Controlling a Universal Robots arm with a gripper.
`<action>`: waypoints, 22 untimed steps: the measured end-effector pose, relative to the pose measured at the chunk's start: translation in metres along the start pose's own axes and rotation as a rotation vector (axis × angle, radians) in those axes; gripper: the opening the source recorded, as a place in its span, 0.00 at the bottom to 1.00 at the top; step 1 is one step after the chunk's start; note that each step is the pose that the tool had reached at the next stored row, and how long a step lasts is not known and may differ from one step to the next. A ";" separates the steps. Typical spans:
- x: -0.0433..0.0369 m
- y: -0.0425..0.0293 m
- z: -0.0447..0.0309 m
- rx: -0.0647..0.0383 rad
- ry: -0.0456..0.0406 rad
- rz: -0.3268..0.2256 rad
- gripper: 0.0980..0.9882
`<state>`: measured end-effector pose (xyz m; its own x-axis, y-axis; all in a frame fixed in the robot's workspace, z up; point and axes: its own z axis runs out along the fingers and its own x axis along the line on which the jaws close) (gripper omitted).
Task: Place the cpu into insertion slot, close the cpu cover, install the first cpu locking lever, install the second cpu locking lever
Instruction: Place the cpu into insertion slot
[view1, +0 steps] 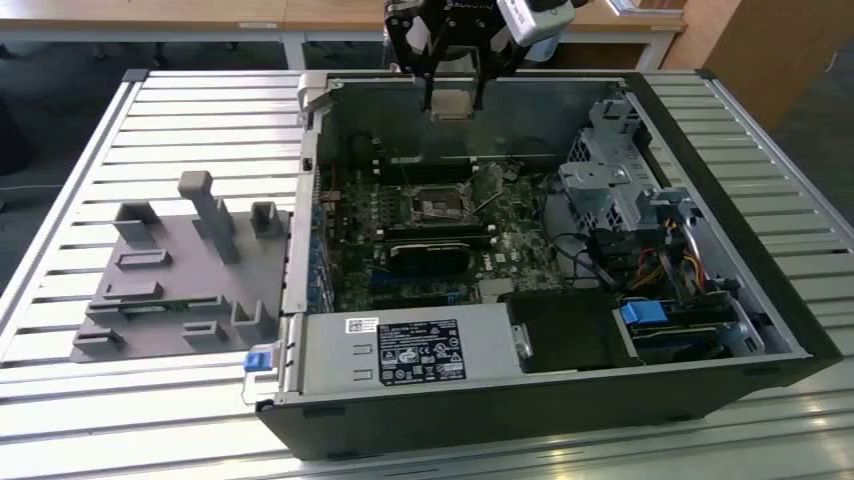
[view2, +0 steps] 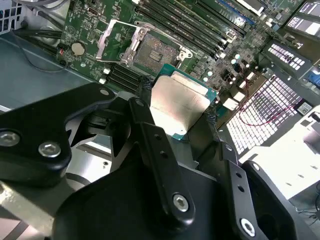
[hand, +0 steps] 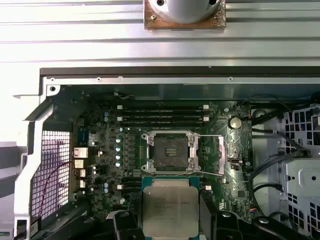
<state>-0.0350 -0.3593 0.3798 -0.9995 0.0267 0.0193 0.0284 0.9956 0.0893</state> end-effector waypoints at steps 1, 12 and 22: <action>0.0000 0.0000 0.0000 0.000 -0.0003 0.002 0.50; 0.0011 0.0000 0.0002 -0.002 -0.0083 0.093 0.50; 0.0018 0.0000 0.0005 -0.003 -0.0161 0.179 0.50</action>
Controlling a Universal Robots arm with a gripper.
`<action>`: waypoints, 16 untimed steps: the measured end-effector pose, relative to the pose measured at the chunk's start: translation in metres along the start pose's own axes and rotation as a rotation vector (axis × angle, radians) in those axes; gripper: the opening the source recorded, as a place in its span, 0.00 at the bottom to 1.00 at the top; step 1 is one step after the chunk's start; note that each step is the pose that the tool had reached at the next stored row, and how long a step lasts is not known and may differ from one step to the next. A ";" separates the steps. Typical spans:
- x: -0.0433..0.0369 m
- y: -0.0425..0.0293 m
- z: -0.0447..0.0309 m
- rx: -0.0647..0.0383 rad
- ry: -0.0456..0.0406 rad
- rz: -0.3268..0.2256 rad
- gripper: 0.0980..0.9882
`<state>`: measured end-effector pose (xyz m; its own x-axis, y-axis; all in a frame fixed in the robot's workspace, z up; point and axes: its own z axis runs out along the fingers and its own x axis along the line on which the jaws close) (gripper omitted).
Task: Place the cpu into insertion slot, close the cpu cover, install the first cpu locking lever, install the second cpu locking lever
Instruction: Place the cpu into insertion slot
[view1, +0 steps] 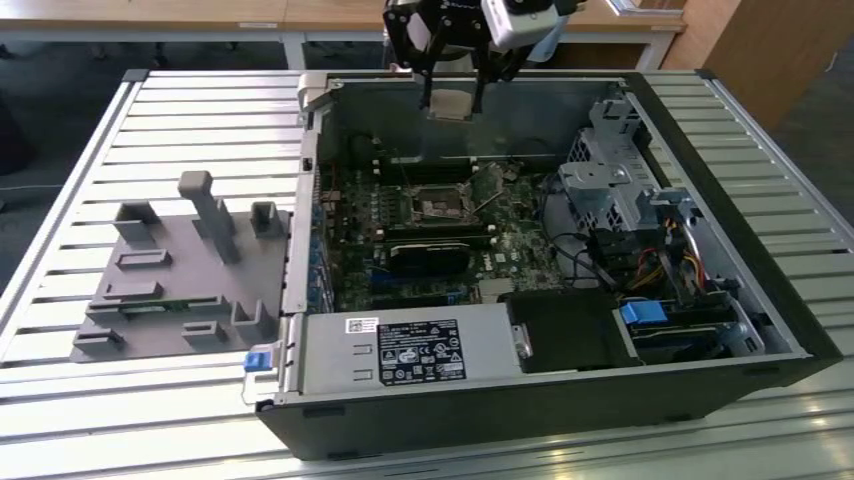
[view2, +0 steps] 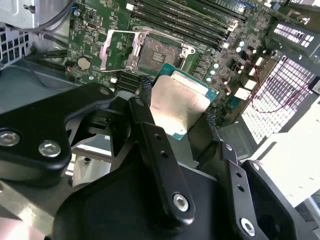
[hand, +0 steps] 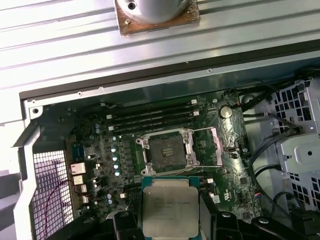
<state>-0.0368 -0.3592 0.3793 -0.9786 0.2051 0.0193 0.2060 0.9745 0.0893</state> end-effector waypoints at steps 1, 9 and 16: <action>0.0001 0.0000 0.0000 0.000 -0.0008 0.009 0.50; 0.0006 -0.0001 0.0004 0.000 -0.0083 0.087 0.50; 0.0010 -0.0002 0.0008 0.001 -0.0146 0.155 0.50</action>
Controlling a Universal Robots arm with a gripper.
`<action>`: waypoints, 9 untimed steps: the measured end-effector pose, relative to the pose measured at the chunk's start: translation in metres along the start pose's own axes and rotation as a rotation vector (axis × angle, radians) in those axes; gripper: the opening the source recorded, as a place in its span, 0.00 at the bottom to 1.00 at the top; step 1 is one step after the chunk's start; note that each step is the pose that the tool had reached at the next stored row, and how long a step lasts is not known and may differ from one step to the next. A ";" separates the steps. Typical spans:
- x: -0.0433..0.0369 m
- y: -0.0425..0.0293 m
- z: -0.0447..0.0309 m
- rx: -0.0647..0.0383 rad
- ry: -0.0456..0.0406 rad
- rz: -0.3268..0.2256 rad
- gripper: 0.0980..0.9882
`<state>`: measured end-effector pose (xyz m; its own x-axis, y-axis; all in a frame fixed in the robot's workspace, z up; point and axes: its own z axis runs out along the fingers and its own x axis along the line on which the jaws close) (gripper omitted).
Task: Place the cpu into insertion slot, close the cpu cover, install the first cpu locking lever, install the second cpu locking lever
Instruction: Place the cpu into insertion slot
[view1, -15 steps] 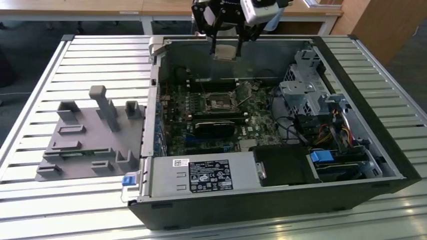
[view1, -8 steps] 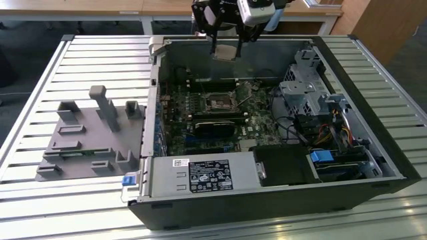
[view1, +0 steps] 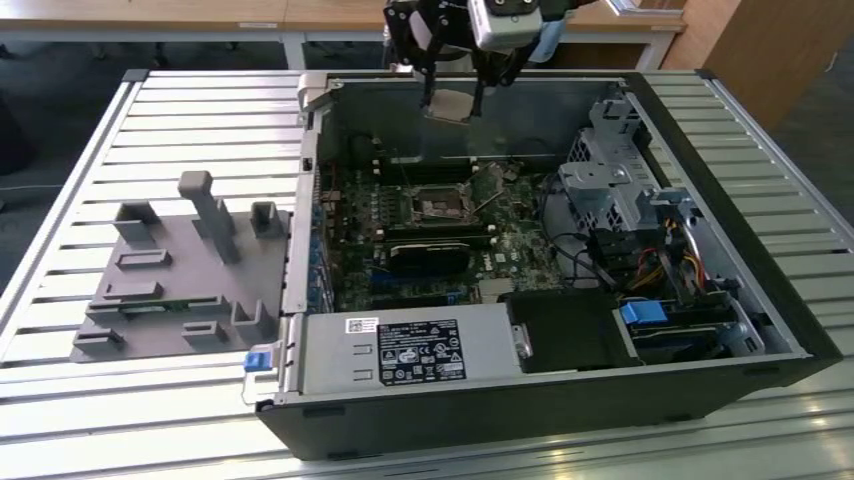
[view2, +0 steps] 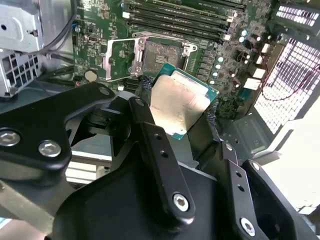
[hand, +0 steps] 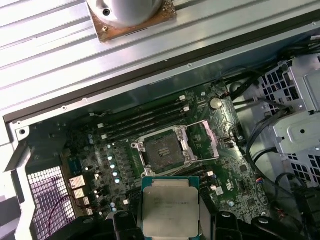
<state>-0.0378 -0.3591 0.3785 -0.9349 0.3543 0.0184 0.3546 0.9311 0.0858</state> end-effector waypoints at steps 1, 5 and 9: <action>0.0001 0.0000 0.0001 0.000 -0.0010 0.010 0.50; 0.0001 -0.0001 0.0004 -0.001 -0.0042 0.047 0.50; 0.0002 -0.0001 0.0006 -0.001 -0.0073 0.082 0.50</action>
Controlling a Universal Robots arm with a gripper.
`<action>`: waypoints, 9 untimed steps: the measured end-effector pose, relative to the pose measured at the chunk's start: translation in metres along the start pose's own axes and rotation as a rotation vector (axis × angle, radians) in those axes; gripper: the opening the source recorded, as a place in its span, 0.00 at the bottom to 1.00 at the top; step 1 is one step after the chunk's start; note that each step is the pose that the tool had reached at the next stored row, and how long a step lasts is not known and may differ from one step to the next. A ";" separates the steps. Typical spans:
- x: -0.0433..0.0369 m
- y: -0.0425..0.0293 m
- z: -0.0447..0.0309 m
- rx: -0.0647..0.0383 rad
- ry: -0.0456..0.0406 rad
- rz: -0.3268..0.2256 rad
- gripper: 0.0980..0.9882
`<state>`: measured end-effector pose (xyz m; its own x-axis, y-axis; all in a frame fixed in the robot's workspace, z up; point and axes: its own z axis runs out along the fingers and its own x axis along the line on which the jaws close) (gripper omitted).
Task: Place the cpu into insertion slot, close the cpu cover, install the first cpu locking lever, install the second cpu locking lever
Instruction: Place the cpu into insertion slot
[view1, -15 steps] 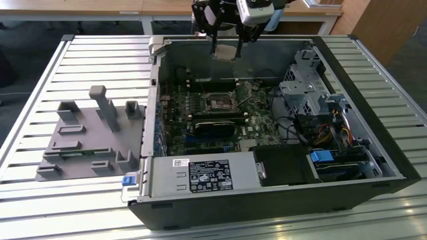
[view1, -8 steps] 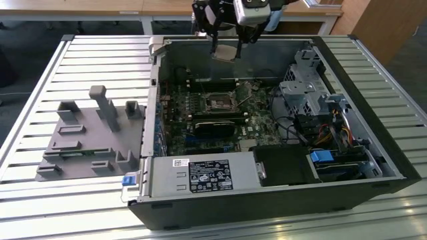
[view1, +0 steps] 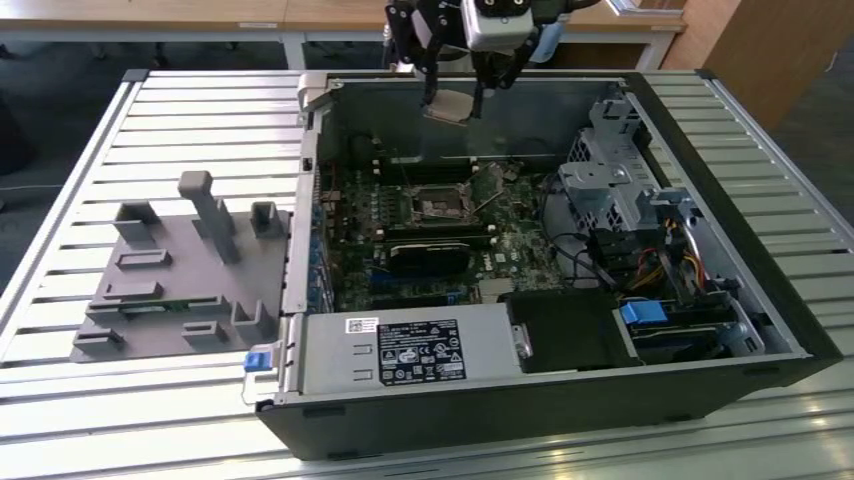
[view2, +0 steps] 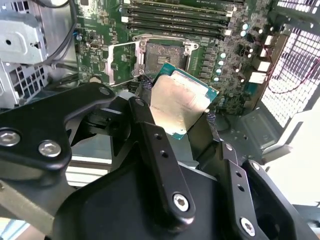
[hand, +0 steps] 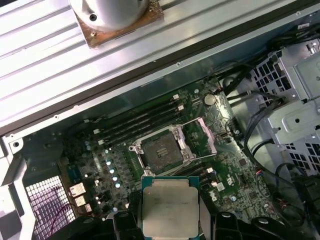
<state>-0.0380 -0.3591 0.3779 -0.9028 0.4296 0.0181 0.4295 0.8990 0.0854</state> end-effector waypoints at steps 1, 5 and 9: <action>0.0000 0.0000 0.0001 0.000 -0.0009 0.010 0.50; 0.0001 -0.0001 0.0002 -0.001 -0.0041 0.047 0.50; 0.0001 -0.0001 0.0004 -0.001 -0.0070 0.081 0.50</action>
<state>-0.0381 -0.3591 0.3775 -0.8648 0.5018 0.0180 0.5014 0.8610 0.0850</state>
